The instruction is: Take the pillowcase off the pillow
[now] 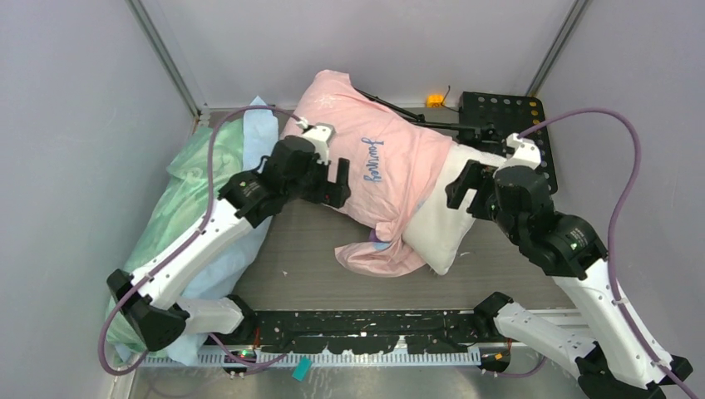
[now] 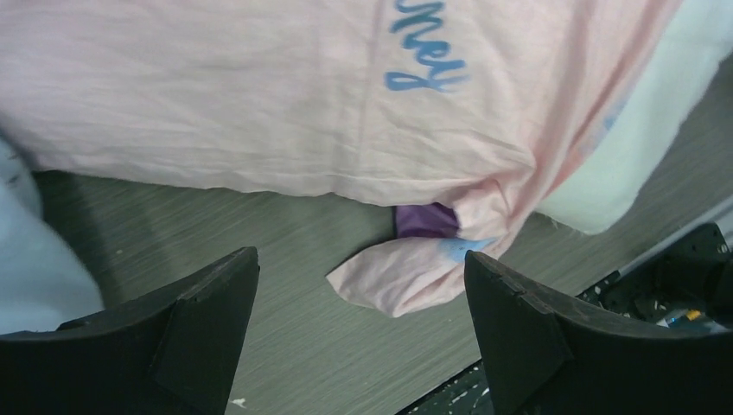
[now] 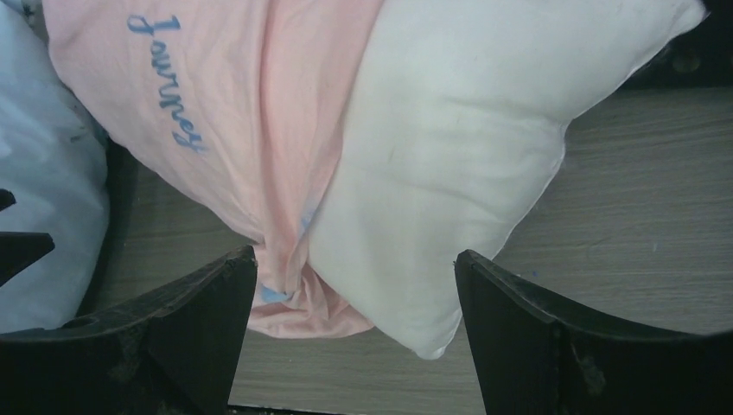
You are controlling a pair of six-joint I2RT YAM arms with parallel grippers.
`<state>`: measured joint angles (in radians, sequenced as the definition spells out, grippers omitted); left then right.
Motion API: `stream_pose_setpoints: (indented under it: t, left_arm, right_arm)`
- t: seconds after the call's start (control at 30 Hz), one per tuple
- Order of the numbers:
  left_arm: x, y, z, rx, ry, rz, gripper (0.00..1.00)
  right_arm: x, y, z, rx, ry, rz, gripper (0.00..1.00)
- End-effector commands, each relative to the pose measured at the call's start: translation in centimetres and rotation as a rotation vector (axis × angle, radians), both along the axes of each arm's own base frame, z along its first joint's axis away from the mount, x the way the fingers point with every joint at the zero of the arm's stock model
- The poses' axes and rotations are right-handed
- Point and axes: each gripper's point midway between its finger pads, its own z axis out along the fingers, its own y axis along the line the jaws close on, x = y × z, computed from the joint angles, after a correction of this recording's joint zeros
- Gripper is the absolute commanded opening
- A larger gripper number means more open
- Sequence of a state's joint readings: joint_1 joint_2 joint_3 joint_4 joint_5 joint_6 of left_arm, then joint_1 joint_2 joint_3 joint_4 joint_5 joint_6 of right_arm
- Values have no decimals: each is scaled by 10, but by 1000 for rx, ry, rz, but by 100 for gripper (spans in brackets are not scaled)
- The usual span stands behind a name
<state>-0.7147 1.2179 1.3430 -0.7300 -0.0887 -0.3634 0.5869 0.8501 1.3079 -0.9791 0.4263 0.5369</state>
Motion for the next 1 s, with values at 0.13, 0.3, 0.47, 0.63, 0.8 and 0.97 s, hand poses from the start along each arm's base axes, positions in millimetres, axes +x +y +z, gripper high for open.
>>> stream_pose_setpoints:
  t: [0.13,0.3,0.47,0.63,0.8,0.97]
  left_arm:
    - [-13,-107,15,-76,-60,-237,89]
    - [-15,-154,-8,-78,-18,-324,88]
    - [-15,-189,-37,-63,34,-383,88]
    - [-3,-203,-69,-24,67,-355,72]
    - [28,-180,-83,69,16,-199,20]
    - [57,-126,-66,114,-21,-60,1]
  right_arm:
    - [-12,22,-89,126,188,-11,89]
    - [-8,24,-133,178,196,-62,90]
    - [1,28,-162,189,193,-81,90]
    - [6,32,-167,204,177,-72,58]
    - [8,22,-161,184,136,-107,12]
    - [10,-6,-143,131,57,-213,1]
